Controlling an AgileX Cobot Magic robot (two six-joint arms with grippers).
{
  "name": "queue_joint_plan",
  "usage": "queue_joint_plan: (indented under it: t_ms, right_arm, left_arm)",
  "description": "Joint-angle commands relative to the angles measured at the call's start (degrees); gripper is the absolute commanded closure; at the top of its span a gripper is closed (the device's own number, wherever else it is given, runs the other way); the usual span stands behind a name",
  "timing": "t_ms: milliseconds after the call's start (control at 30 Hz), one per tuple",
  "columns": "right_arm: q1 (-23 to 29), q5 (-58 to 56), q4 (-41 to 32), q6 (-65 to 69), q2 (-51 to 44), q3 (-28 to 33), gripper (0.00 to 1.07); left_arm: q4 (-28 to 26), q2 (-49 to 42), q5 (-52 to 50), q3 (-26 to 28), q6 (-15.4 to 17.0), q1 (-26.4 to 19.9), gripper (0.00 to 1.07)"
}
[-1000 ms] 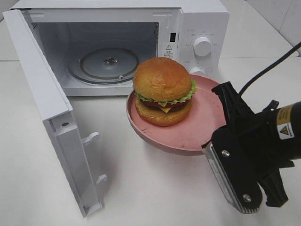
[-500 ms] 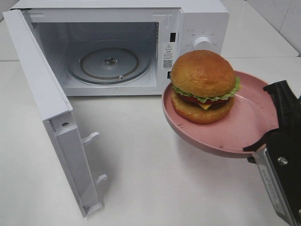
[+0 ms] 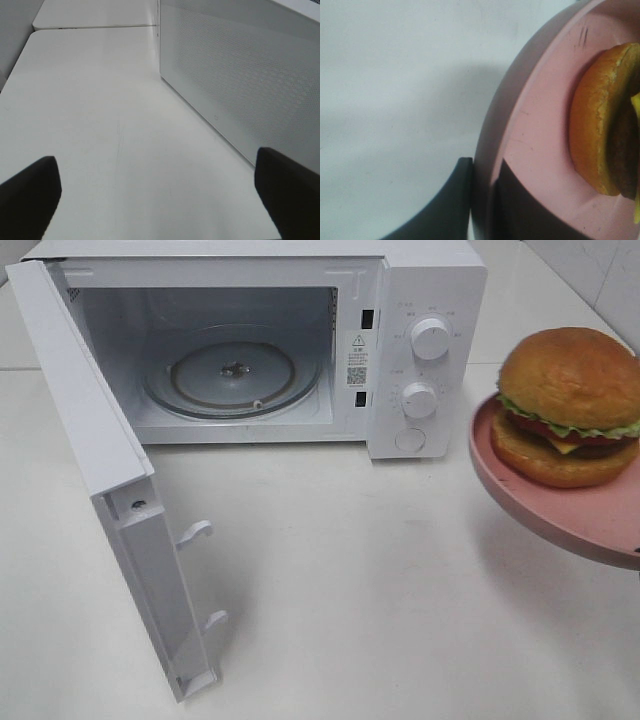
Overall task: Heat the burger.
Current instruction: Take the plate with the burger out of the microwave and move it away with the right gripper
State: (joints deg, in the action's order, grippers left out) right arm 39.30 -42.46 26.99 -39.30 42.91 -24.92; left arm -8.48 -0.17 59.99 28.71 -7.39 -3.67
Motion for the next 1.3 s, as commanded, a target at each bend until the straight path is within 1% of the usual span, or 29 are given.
queue_joint_plan:
  t_ms: [33, 67, 133, 200, 233, 533, 633, 667, 733, 767, 833, 1067, 1200, 1233, 1300]
  right_arm:
    - [0.0, -2.7, 6.4, 8.7, -0.9, -0.4, 1.05]
    - [0.0, -2.7, 6.4, 8.7, -0.9, -0.4, 1.05]
    - [0.0, -7.1, 10.4, 17.9, -0.9, -0.4, 1.05]
    - [0.0, -7.8, 10.9, 19.6, -0.9, -0.4, 1.05]
    - [0.0, -9.2, 12.0, 23.5, -0.9, -0.4, 1.05]
    - [0.0, -13.8, 14.7, 34.3, -0.9, -0.4, 1.05]
    - [0.0, -15.8, 16.4, 39.3, -0.9, -0.4, 1.05]
    - [0.0, -17.8, 17.8, 42.9, -0.5, -0.4, 1.05]
    - [0.0, -18.7, 18.5, 44.7, 0.1, -0.4, 1.05]
    - [0.0, -20.3, 19.5, 47.7, 1.4, -0.4, 1.05]
    - [0.0, -20.9, 20.1, 49.3, 2.8, -0.4, 1.05]
    - [0.0, -20.1, 21.1, 55.7, 9.1, -0.5, 1.05]
    - [0.0, -19.1, 21.7, 64.3, 15.0, -1.1, 1.05]
    - [0.0, -19.1, 21.7, 64.3, 15.0, -1.1, 1.05]
    - [0.0, -19.1, 21.9, 69.8, 19.0, -2.9, 1.05]
  left_arm:
    - [-0.2, -1.3, -0.5, -0.2, 0.4, 0.4, 0.03]
    - [-0.2, -1.3, -0.5, -0.2, 0.4, 0.4, 0.03]
    - [-0.2, -1.3, -0.5, -0.2, 0.4, 0.4, 0.03]
    - [-0.2, -1.3, -0.5, -0.2, 0.4, 0.4, 0.03]
    - [-0.2, -1.3, -0.5, -0.2, 0.4, 0.4, 0.03]
    - [-0.2, -1.3, -0.5, -0.2, 0.4, 0.4, 0.03]
    - [-0.2, -1.3, -0.5, -0.2, 0.4, 0.4, 0.03]
    - [-0.2, -1.3, -0.5, -0.2, 0.4, 0.4, 0.03]
    - [-0.2, -1.3, -0.5, -0.2, 0.4, 0.4, 0.03]
    - [-0.2, -1.3, -0.5, -0.2, 0.4, 0.4, 0.03]
    - [-0.2, -1.3, -0.5, -0.2, 0.4, 0.4, 0.03]
    - [-0.2, -1.3, -0.5, -0.2, 0.4, 0.4, 0.03]
    - [-0.2, -1.3, -0.5, -0.2, 0.4, 0.4, 0.03]
    - [-0.2, -1.3, -0.5, -0.2, 0.4, 0.4, 0.03]
    - [-0.2, -1.3, -0.5, -0.2, 0.4, 0.4, 0.03]
